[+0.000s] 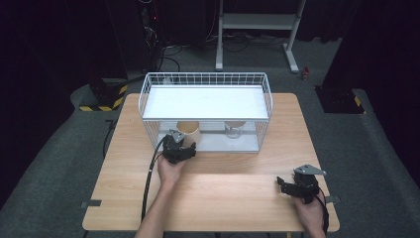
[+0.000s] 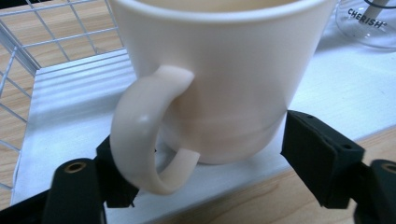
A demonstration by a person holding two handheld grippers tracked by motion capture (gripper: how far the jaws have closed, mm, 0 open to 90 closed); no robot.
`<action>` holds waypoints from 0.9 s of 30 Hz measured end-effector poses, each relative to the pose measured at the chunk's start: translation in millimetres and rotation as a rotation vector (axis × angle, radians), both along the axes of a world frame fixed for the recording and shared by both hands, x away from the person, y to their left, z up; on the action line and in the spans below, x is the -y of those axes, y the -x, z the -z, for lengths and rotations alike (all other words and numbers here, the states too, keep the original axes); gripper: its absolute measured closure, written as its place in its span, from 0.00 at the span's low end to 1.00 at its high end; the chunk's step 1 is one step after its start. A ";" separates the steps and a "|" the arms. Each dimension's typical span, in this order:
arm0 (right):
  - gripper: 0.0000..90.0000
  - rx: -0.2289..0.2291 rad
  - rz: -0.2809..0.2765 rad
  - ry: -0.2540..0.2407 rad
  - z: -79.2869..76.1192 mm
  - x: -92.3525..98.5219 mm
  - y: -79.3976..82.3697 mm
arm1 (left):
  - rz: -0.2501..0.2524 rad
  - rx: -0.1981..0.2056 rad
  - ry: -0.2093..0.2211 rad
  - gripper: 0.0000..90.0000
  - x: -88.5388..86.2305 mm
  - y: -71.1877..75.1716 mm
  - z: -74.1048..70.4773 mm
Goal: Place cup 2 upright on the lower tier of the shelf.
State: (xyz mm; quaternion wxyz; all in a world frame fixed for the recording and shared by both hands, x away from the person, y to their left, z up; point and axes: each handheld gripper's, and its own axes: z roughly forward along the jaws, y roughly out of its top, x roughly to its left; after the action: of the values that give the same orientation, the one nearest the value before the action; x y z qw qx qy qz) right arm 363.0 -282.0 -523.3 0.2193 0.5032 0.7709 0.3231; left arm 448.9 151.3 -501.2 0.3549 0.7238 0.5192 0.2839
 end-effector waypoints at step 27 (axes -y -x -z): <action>0.26 0.000 0.000 0.000 0.0 0.0 0.0 | -0.047 -0.067 0.032 0.52 0.1 -24.2 10.4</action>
State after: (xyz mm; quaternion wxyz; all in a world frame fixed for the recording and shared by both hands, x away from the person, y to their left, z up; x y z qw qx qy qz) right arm 363.0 -282.0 -523.3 0.2193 0.5031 0.7710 0.3230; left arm 473.1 151.2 -511.6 0.3418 0.7148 0.5522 0.2595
